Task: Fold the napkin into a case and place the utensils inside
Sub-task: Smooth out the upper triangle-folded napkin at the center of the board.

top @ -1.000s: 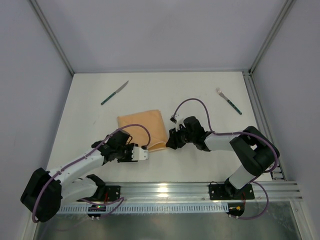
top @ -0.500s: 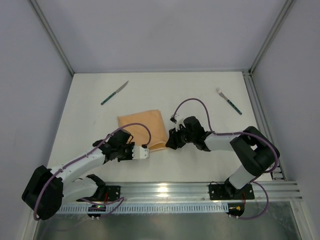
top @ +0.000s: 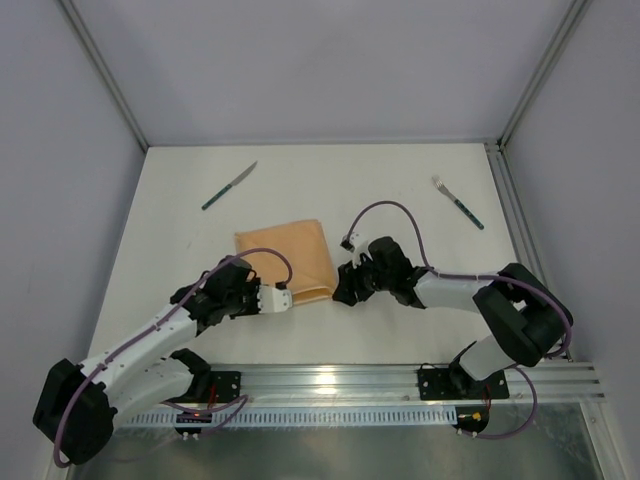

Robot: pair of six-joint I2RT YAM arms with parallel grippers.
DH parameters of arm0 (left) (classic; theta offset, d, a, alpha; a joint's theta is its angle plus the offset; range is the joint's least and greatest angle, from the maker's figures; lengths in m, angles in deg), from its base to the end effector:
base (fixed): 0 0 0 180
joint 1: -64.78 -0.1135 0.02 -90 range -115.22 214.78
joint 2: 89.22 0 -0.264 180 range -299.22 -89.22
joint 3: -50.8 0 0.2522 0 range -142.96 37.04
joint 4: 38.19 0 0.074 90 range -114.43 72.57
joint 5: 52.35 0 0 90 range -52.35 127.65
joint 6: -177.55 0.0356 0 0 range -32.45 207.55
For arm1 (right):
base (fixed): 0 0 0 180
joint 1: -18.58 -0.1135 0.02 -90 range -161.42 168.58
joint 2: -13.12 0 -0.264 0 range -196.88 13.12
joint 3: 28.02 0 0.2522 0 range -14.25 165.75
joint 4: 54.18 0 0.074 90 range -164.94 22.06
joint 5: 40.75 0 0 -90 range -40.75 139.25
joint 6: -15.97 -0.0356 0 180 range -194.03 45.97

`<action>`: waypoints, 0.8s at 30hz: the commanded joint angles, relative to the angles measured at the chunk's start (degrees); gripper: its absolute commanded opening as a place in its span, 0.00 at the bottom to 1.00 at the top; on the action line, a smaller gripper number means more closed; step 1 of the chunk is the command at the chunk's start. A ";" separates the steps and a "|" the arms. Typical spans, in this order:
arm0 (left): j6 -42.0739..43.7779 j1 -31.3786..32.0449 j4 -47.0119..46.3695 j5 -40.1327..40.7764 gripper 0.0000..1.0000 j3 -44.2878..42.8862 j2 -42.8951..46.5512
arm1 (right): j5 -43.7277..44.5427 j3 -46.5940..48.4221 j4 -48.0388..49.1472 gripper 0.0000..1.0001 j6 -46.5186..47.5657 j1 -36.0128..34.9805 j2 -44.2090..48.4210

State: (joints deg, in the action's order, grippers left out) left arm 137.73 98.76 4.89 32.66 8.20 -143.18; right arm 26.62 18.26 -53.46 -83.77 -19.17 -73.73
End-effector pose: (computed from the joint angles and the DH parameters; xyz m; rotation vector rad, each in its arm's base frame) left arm 0.1439 -0.1007 0.1882 1.7118 1.8434 0.0051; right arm 0.2123 0.1817 0.1446 -0.7813 2.2243 0.8722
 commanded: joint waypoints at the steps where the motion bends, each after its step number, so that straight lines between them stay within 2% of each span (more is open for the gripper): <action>1: 1.07 -0.31 2.23 1.22 0.00 2.21 0.08 | -0.57 -1.83 2.55 0.54 -0.01 -1.09 2.38; 6: 3.43 -0.31 3.20 0.95 0.00 3.79 -0.45 | -2.50 -2.37 5.64 0.56 -3.87 -0.83 2.91; 10: 5.11 -0.31 4.78 0.95 0.00 4.14 -0.36 | -5.75 -3.07 9.51 0.60 -14.74 1.81 1.60; 16: 3.97 -0.40 2.59 0.42 0.00 5.28 -1.24 | -5.23 -2.98 8.47 0.61 -24.88 2.78 -0.42; 24: 2.47 -0.31 -0.84 0.25 0.00 5.29 -2.21 | -6.01 0.88 2.66 0.62 -22.78 2.78 -4.98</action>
State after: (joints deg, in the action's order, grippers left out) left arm 141.44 98.76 6.81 33.51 13.20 -145.01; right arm 21.57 16.47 -48.89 -106.13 -16.22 -76.17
